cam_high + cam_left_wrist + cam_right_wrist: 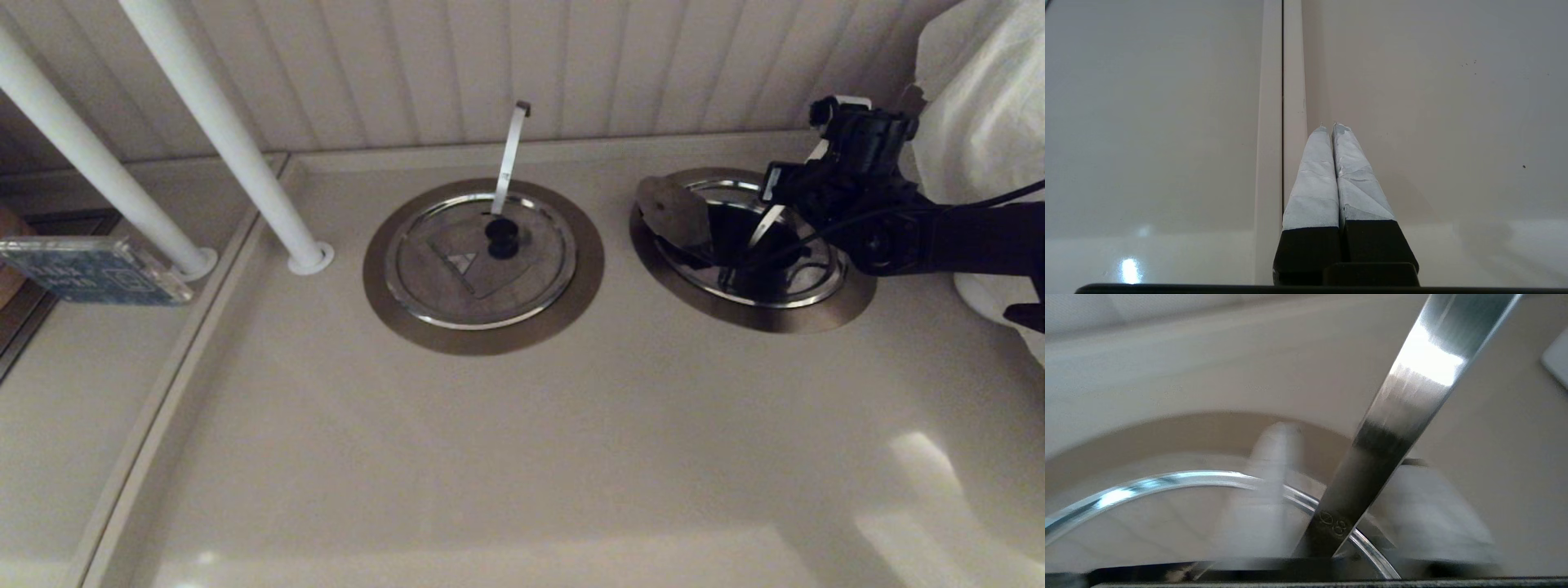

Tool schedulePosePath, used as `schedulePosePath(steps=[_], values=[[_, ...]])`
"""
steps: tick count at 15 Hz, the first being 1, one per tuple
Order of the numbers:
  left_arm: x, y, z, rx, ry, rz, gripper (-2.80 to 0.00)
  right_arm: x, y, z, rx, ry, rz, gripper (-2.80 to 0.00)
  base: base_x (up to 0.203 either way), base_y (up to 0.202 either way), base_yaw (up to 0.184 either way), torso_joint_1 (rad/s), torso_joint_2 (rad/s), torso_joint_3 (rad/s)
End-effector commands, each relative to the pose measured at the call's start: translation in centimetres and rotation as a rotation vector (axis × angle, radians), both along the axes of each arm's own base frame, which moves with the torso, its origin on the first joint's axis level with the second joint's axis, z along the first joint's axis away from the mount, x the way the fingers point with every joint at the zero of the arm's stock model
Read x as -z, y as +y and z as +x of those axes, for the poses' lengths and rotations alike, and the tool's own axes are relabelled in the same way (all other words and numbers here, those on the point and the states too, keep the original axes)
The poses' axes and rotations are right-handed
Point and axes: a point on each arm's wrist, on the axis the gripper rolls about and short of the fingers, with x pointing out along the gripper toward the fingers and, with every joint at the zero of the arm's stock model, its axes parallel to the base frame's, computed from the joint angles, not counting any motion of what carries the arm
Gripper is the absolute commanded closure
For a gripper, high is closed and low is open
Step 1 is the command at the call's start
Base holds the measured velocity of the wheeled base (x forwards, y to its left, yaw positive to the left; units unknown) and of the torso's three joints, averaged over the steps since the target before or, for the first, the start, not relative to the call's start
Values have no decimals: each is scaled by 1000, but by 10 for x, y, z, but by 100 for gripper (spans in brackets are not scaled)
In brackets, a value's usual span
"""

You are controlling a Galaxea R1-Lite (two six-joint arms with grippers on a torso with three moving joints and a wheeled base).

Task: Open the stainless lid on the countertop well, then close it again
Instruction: Stir with a spoon

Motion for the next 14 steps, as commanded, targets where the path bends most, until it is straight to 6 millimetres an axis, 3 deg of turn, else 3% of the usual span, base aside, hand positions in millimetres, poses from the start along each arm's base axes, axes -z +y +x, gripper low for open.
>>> schedulePosePath(steps=[1, 9, 11, 14], values=[[0, 0, 0, 0, -2, 0, 0, -14, 2, -10, -3, -29, 5, 0, 0, 0, 0, 0, 0, 0], [0, 0, 0, 0, -1, 0, 0, -41, 7, -95, -86, 1, 37, 0, 0, 0, 0, 0, 0, 0], [0, 0, 0, 0, -3, 0, 0, -49, 17, -107, -153, -17, 36, 0, 0, 0, 0, 0, 0, 0], [0, 0, 0, 0, -1, -1, 0, -41, 19, -100, -183, 3, 37, 0, 0, 0, 0, 0, 0, 0]])
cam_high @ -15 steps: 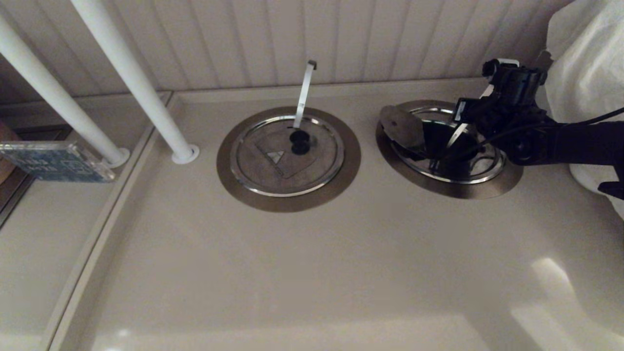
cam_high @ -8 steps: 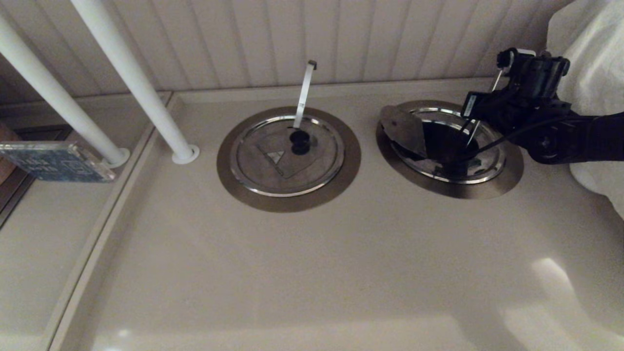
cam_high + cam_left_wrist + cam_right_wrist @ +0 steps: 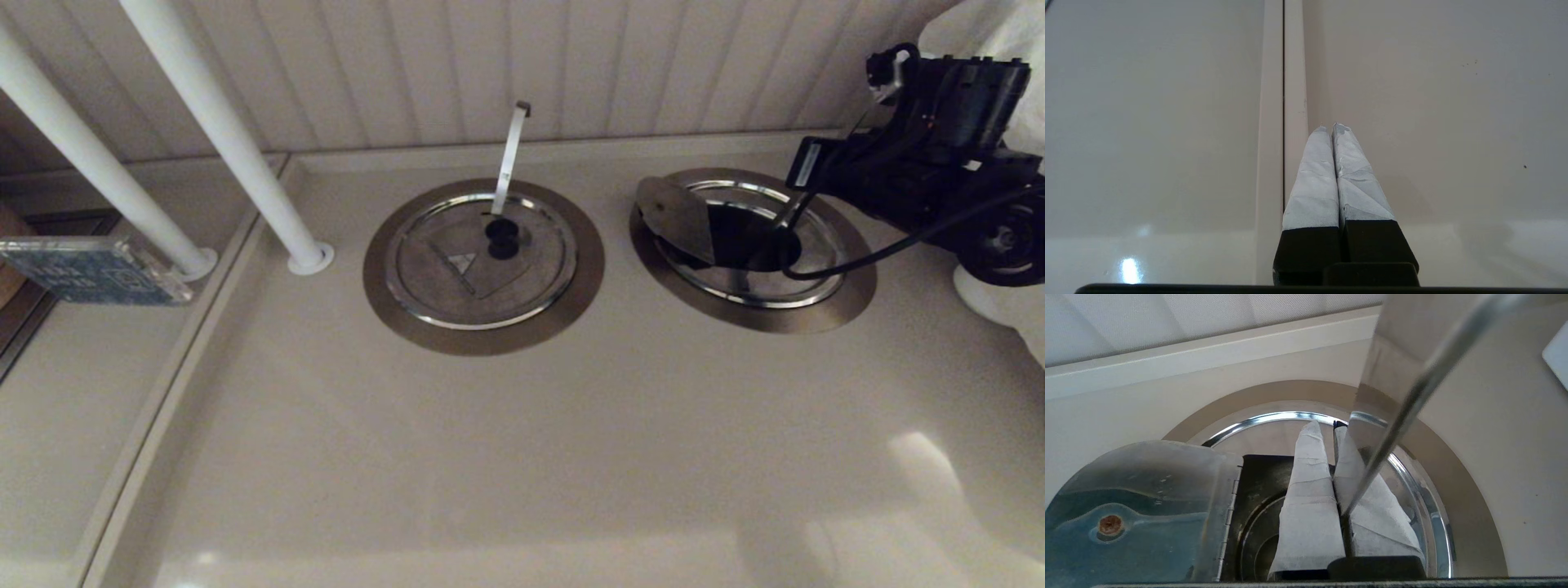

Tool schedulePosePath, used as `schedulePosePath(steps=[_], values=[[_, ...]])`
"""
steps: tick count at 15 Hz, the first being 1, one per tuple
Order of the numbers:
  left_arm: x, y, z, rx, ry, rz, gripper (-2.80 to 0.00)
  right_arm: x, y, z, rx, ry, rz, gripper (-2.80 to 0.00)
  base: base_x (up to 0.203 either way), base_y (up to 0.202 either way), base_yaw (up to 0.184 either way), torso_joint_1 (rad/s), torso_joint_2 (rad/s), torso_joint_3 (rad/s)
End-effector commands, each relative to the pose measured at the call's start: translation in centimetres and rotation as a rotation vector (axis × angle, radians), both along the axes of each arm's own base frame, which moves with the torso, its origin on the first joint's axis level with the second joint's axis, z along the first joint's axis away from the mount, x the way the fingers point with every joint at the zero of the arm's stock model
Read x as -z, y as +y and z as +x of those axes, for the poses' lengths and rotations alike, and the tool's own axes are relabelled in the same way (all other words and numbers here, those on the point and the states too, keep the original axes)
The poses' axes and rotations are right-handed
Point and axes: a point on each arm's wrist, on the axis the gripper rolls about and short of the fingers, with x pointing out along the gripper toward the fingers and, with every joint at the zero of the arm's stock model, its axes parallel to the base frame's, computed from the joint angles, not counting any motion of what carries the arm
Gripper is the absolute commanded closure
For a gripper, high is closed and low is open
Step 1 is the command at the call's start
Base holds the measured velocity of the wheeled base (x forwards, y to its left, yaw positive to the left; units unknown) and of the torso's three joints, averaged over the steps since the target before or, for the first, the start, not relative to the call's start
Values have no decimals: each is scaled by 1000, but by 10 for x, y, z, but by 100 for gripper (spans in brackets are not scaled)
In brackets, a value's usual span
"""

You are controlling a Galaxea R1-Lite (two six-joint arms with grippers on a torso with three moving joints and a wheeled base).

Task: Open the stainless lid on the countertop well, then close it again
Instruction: Stir with a spoon

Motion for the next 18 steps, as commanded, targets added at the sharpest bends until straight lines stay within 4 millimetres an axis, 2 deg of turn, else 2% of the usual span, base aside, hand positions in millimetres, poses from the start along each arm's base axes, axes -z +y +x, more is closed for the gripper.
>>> schedulePosePath(steps=[1, 3, 9, 13, 18], values=[[0, 0, 0, 0, -2, 1, 0, 2, 1, 4, -21, -4, 12, 0, 0, 0, 0, 0, 0, 0], [0, 0, 0, 0, -2, 1, 0, 10, 8, 13, -81, -12, 63, 0, 0, 0, 0, 0, 0, 0], [0, 0, 0, 0, -3, 1, 0, 12, 5, 2, -132, 32, 4, 0, 0, 0, 0, 0, 0, 0], [0, 0, 0, 0, -3, 1, 0, 26, -8, 22, -71, 57, -33, 0, 0, 0, 0, 0, 0, 0], [0, 0, 0, 0, -2, 1, 0, 27, -17, 51, 64, -8, -12, 0, 0, 0, 0, 0, 0, 0]])
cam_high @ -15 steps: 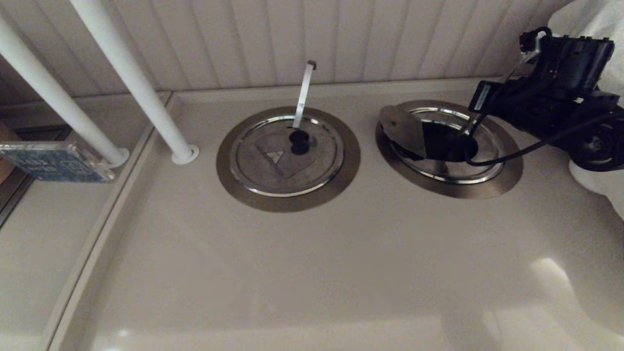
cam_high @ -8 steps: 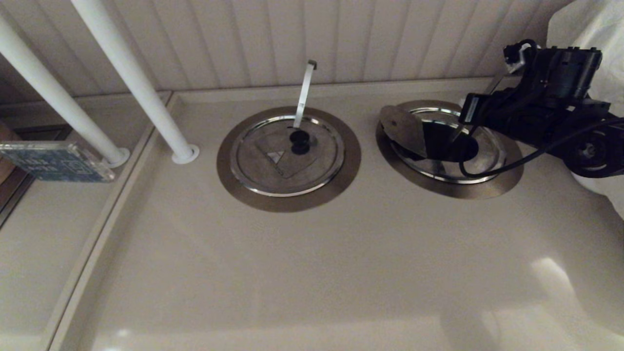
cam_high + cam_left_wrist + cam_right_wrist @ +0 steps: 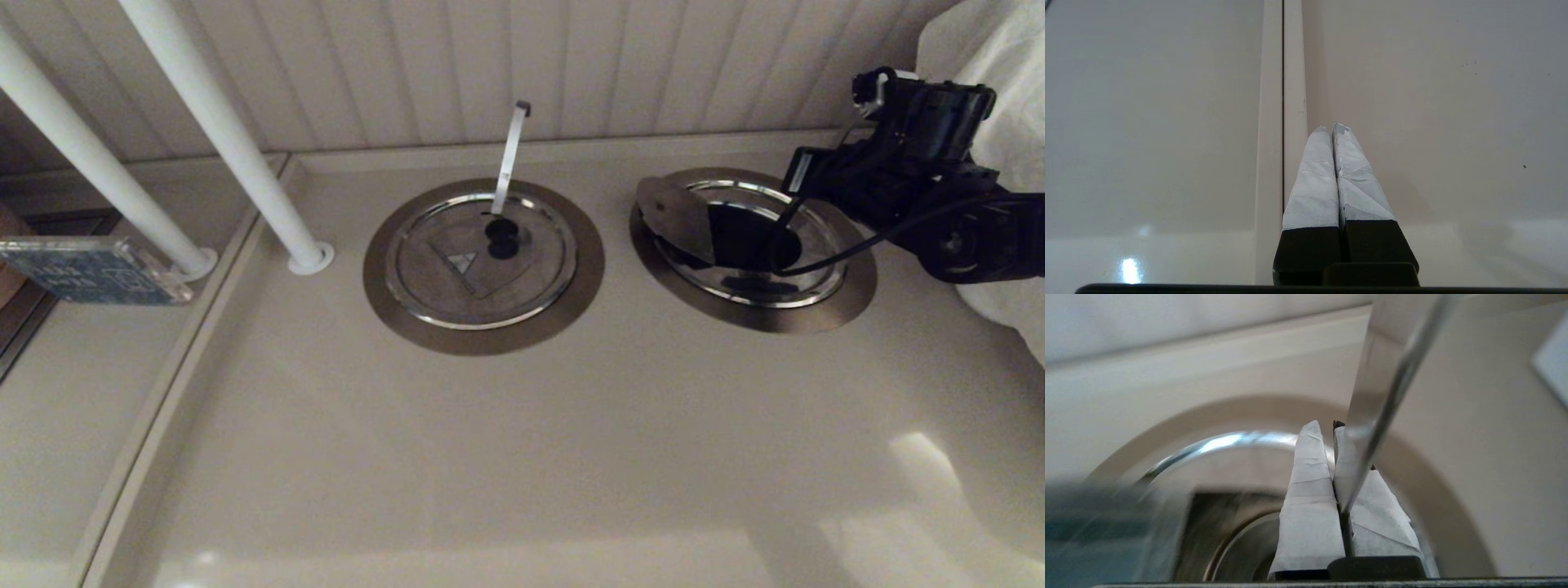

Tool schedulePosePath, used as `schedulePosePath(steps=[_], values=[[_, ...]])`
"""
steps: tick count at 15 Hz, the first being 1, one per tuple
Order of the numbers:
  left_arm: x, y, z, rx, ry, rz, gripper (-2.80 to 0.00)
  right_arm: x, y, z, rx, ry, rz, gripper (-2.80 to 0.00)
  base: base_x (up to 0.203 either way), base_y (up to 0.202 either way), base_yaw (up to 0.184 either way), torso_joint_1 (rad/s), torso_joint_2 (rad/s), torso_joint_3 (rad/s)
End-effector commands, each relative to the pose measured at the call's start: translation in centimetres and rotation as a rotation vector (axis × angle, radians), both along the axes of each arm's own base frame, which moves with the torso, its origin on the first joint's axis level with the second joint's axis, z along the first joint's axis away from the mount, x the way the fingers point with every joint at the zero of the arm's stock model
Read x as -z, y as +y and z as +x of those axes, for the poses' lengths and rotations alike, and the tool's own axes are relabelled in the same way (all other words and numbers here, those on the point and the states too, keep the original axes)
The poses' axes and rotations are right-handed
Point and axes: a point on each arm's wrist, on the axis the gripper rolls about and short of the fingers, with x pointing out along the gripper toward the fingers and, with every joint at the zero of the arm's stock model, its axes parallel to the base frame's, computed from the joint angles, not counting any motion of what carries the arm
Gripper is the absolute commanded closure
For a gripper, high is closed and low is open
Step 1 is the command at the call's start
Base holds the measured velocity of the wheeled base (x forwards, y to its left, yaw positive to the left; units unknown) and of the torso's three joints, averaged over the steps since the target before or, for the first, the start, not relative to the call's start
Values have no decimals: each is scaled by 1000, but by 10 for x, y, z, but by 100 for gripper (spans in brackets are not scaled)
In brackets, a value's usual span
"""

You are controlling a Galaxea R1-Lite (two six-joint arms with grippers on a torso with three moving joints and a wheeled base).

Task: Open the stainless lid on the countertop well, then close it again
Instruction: Stir with a spoon

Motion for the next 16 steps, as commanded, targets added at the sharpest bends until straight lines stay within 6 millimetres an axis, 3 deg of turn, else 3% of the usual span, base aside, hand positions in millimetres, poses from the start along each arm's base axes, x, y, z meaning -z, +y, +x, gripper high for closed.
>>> schedulePosePath(steps=[1, 4, 9, 16], values=[[0, 0, 0, 0, -2, 0, 0, 11, 7, 17, 16, -14, 20, 0, 0, 0, 0, 0, 0, 0], [0, 0, 0, 0, -2, 0, 0, 13, 33, 22, 23, -101, 44, 0, 0, 0, 0, 0, 0, 0], [0, 0, 0, 0, -3, 0, 0, 8, 41, 19, -1, -122, 81, 0, 0, 0, 0, 0, 0, 0], [0, 0, 0, 0, -2, 0, 0, -35, 42, -25, -34, -204, 120, 0, 0, 0, 0, 0, 0, 0]])
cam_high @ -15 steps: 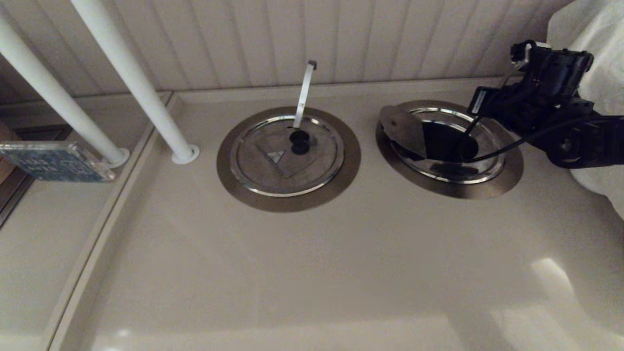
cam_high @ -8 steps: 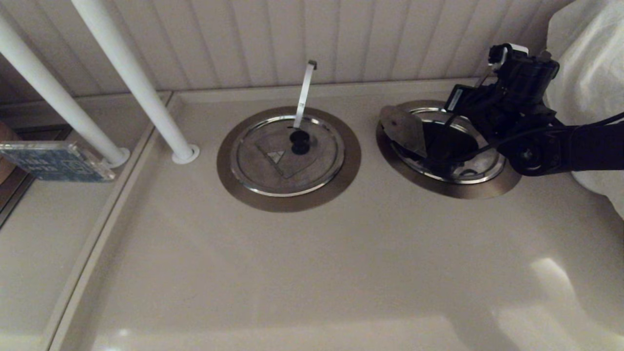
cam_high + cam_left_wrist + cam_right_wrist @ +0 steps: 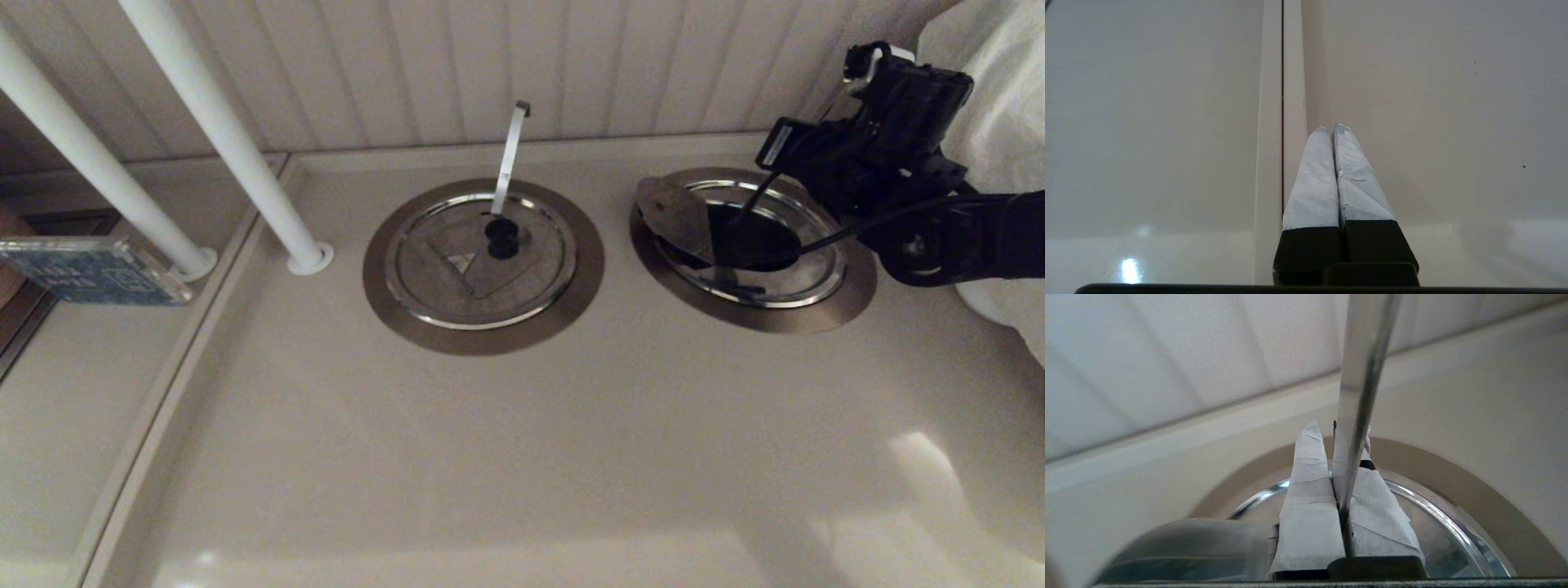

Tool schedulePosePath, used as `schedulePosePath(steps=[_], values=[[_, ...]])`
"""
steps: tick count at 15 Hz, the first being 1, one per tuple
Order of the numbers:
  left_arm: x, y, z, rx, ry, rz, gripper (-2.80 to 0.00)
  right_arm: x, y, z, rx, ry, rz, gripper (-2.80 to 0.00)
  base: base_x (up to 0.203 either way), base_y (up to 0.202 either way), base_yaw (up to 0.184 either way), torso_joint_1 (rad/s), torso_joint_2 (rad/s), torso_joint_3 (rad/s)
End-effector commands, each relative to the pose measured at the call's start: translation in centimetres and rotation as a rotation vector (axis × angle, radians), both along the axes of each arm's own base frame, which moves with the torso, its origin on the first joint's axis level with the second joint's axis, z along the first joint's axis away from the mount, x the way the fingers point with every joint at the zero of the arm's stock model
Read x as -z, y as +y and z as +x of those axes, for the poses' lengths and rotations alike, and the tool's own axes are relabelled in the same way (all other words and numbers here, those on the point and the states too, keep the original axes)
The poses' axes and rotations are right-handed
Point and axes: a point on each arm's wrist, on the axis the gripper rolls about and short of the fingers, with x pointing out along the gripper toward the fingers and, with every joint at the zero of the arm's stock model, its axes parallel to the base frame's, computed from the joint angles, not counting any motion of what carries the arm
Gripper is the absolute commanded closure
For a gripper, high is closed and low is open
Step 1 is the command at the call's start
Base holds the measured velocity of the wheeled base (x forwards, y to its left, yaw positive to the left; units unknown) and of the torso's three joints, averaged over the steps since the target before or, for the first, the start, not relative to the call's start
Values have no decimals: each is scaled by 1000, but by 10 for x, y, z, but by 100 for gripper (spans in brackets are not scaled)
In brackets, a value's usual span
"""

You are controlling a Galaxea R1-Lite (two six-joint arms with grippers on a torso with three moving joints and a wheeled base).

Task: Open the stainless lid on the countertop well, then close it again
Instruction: Stir with a spoon

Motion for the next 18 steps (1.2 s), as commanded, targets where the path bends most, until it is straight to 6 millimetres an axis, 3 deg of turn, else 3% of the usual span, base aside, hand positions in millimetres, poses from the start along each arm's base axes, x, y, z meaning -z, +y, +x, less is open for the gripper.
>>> schedulePosePath(steps=[1, 6, 9, 13, 18], values=[[0, 0, 0, 0, -1, 0, 0, -23, 1, -25, -13, -54, 9, 0, 0, 0, 0, 0, 0, 0], [0, 0, 0, 0, -2, 0, 0, -21, 6, -45, -105, -1, -35, 0, 0, 0, 0, 0, 0, 0], [0, 0, 0, 0, -1, 0, 0, -10, -12, -35, -41, 46, -126, 0, 0, 0, 0, 0, 0, 0], [0, 0, 0, 0, -1, 0, 0, -17, -38, -31, 11, 57, -138, 0, 0, 0, 0, 0, 0, 0], [0, 0, 0, 0, -1, 0, 0, -11, -38, -9, 16, 44, -96, 0, 0, 0, 0, 0, 0, 0]])
